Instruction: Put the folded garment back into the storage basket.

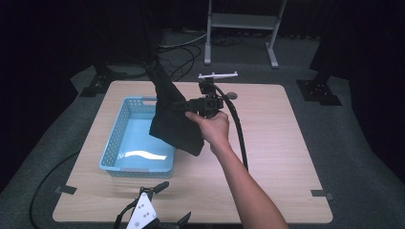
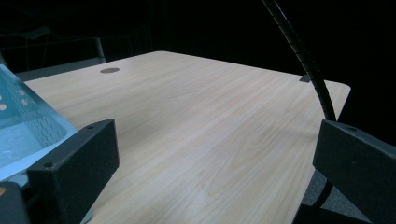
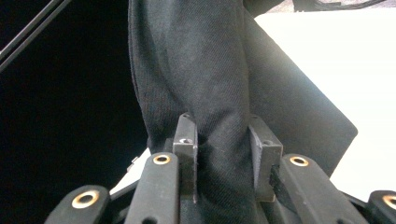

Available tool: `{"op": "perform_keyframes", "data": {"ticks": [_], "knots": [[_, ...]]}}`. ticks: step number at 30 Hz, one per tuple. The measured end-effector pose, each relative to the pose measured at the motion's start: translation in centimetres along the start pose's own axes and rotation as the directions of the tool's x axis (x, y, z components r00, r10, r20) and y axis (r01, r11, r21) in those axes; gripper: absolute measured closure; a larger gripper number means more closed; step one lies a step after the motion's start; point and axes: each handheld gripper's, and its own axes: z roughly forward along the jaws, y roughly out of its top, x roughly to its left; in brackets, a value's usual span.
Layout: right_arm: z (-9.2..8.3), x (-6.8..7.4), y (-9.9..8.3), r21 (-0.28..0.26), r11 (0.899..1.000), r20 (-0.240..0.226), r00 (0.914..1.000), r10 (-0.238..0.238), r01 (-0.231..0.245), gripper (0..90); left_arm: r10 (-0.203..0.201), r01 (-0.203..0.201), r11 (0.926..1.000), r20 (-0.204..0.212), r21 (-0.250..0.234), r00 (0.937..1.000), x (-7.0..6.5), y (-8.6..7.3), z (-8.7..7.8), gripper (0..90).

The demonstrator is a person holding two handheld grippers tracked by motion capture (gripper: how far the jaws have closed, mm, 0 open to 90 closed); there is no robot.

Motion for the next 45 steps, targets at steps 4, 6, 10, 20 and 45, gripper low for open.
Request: {"op": "perform_keyframes", "data": {"ticks": [4, 6, 10, 20, 45], "knots": [[0.5, 0.3, 0.1, -0.002, 1.0, -0.01, 0.9999, 0.0, 0.0, 70.1, 0.001, -0.001, 1.0, 0.0, 0.001, 1.0, 0.0, 0.0, 0.0, 0.0], [0.8, 0.5, 0.2, 0.003, 1.0, -0.014, 0.9999, 0.0, 0.0, 70.1, 0.003, -0.003, 1.0, 0.002, 0.0, 1.0, 0.0, 0.0, 0.0, 0.0], [1.3, 0.7, 0.3, 0.003, 1.0, -0.019, 0.9998, 0.0, 0.0, 70.1, 0.007, -0.007, 1.0, 0.0, -0.001, 1.0, 0.0, 0.0, 0.0, 0.0], [2.9, 1.3, 0.7, 0.003, 0.999, -0.014, 0.9993, 0.034, -0.034, 70.0, 0.011, -0.011, 0.9999, -0.001, -0.005, 0.9999, -0.2, 0.1, -0.1, 0.0], [8.0, 2.9, 0.6, 0.027, 0.998, -0.047, 0.9976, 0.05, -0.048, 69.8, 0.015, -0.015, 0.9999, -0.004, -0.006, 0.9999, -0.1, 0.1, -0.2, 0.0]]}}
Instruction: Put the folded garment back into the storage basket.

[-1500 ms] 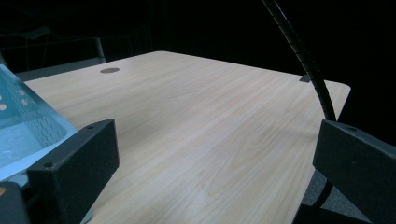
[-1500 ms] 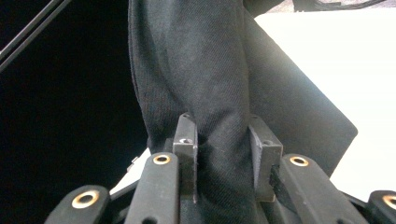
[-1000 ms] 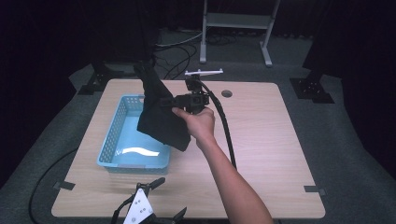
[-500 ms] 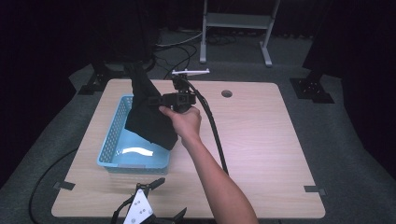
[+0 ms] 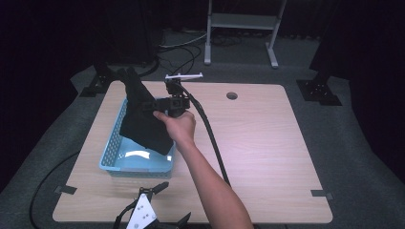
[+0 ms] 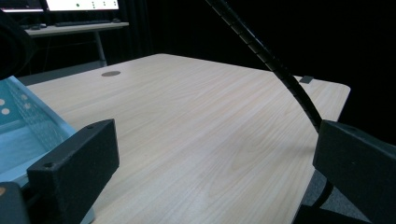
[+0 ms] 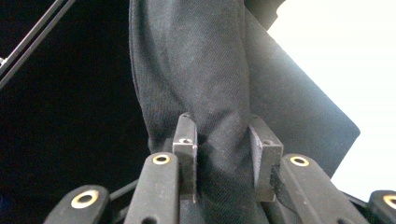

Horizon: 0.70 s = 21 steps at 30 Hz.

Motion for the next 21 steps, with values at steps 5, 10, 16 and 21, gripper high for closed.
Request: {"op": "perform_keyframes", "data": {"ticks": [5, 10, 16, 21], "knots": [[0.7, 0.0, -0.1, 0.002, 1.0, -0.01, 0.9999, 0.002, -0.002, 69.8, -0.004, 0.004, 1.0, -0.001, -0.006, 1.0, 0.1, 0.0, 0.0, 0.0], [1.4, -0.2, -0.4, 0.014, 1.0, -0.007, 1.0, 0.001, 0.0, 69.7, -0.002, 0.002, 1.0, -0.004, -0.009, 1.0, 0.1, 0.0, -0.1, 0.0], [2.3, -0.6, -0.7, 0.023, 1.0, -0.011, 0.9999, 0.005, -0.004, 69.6, -0.001, 0.001, 1.0, -0.01, -0.007, 0.9999, 0.1, 0.0, -0.1, 0.0], [2.9, -0.9, -0.9, 0.031, 0.999, -0.006, 1.0, 0.008, -0.008, 69.6, 0.0, 0.0, 1.0, -0.011, -0.009, 0.9999, 0.1, 0.0, -0.1, 0.0]]}}
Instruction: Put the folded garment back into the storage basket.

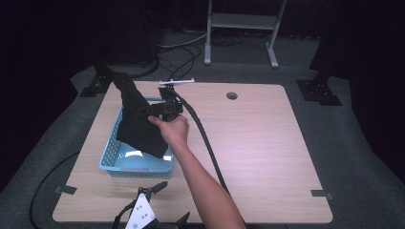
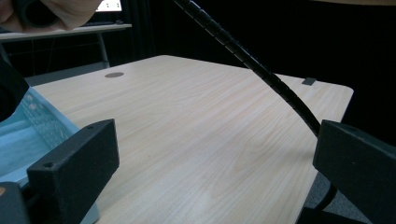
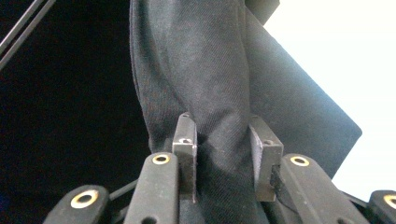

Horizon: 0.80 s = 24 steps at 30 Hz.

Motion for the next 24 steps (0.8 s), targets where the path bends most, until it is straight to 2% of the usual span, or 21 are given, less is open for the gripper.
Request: {"op": "perform_keyframes", "data": {"ticks": [24], "knots": [[1.6, -1.7, -0.8, 0.018, 0.999, 0.003, 0.9996, 0.03, -0.03, 69.5, -0.01, 0.01, 0.9999, -0.002, -0.002, 0.9999, 0.0, -0.1, 0.0, 0.0]]}}
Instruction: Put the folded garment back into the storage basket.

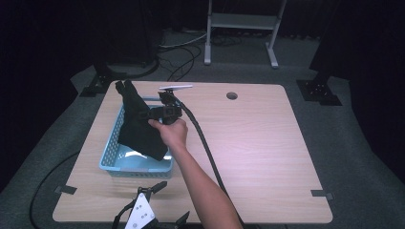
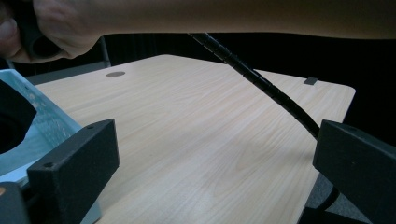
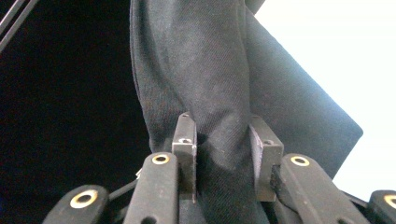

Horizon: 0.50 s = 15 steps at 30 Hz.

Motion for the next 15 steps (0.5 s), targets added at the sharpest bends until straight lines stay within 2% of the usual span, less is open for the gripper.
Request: {"op": "perform_keyframes", "data": {"ticks": [15], "knots": [[1.0, -1.07, -0.61, -0.004, 1.0, 0.015, 0.9995, 0.029, -0.029, 69.4, 0.002, -0.002, 1.0, 0.0, 0.001, 1.0, 0.11, 0.01, -0.08, 0.0]]}}
